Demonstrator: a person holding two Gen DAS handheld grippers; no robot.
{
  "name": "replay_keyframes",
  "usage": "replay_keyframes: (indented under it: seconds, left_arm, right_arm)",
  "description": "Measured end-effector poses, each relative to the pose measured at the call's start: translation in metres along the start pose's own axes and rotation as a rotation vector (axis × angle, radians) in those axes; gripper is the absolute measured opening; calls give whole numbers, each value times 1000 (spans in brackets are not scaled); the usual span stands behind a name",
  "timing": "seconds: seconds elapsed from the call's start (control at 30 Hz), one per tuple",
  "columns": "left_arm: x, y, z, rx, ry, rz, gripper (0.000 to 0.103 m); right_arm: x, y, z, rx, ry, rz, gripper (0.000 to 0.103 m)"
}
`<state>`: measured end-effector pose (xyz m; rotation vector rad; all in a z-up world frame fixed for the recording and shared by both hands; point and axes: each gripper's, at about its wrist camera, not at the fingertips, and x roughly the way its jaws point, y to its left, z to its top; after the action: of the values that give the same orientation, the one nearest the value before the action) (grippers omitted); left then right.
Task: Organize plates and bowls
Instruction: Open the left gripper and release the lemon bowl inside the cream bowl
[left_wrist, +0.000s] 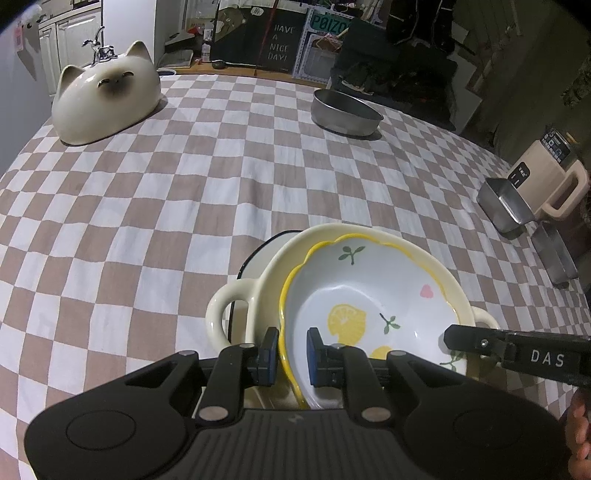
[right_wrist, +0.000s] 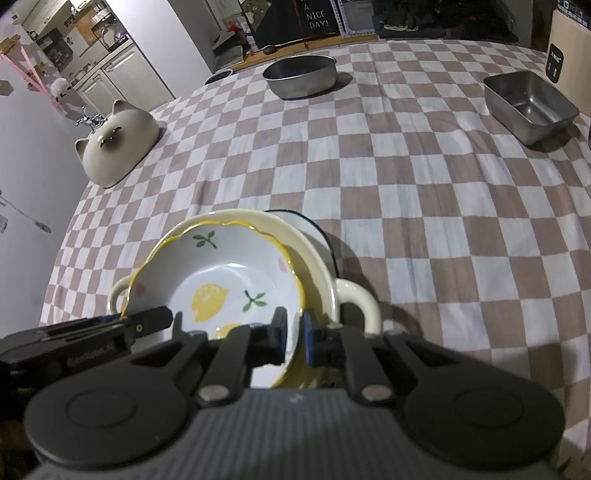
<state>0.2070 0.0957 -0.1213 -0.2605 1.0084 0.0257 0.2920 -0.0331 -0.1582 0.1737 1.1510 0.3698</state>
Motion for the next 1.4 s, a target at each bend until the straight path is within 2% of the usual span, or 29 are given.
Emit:
replay_keyframes:
  seconds: [0.47,0.9,1.0,1.1,1.17,1.2,1.3,1.4]
  left_arm:
    - [-7,8,0,-44,-2,-9,16]
    - [-11,9,0,-45,-11,-14,16]
    - [-17,10,2,-53,-28,-24,24]
    - [-22,9,2,-50,-41,-32,33]
    - [-26,6,1,-33,-48,-18,42]
    - [-28,5,1,-22,-55,-9,44]
    - [-35,5,0,-13,-72,-5,52]
    - [-42,6,-2,-18,-92,2,70]
  right_arm:
    - [-3,-2,1,18,-1,22,13]
    - [-2,-2,0,15,3,24,14]
    - [-6,-2,0,12,-13,24,14]
    - [-10,-1,-2,1,-19,28,19]
    - [-13,0,-3,-7,-24,34,24]
    - [-16,-1,-4,-11,-29,35,25]
    - [-25,1,-7,-26,-58,25,37]
    - [-37,3,-11,-54,-98,10,54]
